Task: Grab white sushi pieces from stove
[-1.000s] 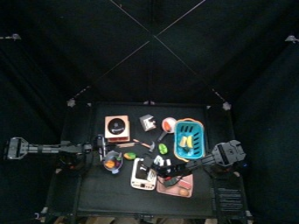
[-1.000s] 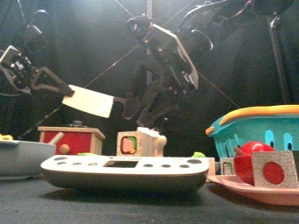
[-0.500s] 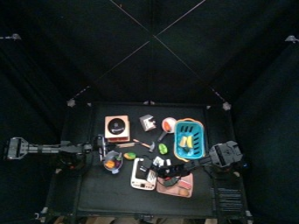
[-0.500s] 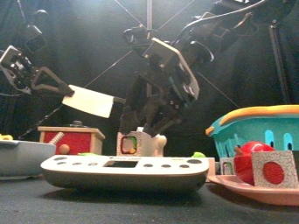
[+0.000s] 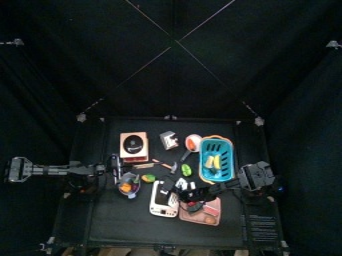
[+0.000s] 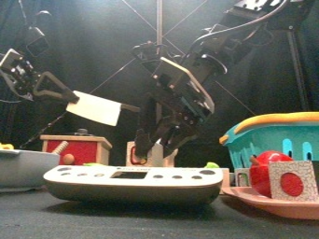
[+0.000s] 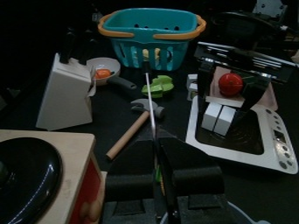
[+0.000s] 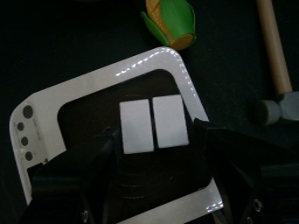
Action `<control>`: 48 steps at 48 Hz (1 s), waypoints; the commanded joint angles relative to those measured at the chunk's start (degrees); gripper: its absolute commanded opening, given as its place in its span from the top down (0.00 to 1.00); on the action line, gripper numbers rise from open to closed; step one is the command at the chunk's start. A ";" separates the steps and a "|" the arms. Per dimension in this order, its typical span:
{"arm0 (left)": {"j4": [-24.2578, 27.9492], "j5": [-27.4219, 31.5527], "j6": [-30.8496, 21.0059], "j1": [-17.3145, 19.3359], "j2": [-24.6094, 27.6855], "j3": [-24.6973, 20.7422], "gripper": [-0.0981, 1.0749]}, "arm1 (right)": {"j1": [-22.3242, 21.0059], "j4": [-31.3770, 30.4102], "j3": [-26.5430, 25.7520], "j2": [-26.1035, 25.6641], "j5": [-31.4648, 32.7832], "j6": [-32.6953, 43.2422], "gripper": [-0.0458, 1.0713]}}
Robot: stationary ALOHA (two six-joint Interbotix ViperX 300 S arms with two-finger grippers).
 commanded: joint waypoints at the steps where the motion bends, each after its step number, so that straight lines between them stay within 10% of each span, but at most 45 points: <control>1: -0.09 -0.26 0.09 0.09 0.09 -0.70 0.63 | -0.26 -0.18 -0.70 -1.14 0.00 -0.09 0.15; 48: -0.09 -0.26 0.09 0.09 0.18 -0.70 0.63 | 0.18 1.05 -1.41 -4.13 4.04 0.09 0.28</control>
